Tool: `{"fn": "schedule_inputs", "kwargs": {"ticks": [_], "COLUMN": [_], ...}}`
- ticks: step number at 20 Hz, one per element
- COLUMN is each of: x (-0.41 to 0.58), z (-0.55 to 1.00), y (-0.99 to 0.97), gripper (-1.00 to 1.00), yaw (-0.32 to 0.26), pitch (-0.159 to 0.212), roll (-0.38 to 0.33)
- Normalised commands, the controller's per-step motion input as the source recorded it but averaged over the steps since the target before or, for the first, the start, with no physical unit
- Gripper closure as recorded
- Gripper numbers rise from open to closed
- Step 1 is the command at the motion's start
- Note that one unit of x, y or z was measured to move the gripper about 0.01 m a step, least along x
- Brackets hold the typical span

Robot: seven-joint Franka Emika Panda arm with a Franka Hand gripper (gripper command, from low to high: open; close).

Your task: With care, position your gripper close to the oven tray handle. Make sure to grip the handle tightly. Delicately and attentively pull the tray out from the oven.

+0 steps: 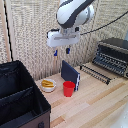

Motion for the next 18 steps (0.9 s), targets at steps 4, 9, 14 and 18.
{"fn": "schedule_inputs", "kwargs": {"ticks": [4, 9, 14, 18], "x": [-0.133, -0.180, -0.193, -0.231], "z": [0.05, 0.07, 0.06, 0.00], "y": [-0.19, -0.25, -0.26, -0.38], "gripper": [-1.00, -1.00, -1.00, -1.00], "yaw": [0.115, 0.119, 0.109, 0.098], "pitch": [-0.026, -0.008, -0.002, -0.035], "roll": [-0.244, -0.339, -0.344, -0.348]}}
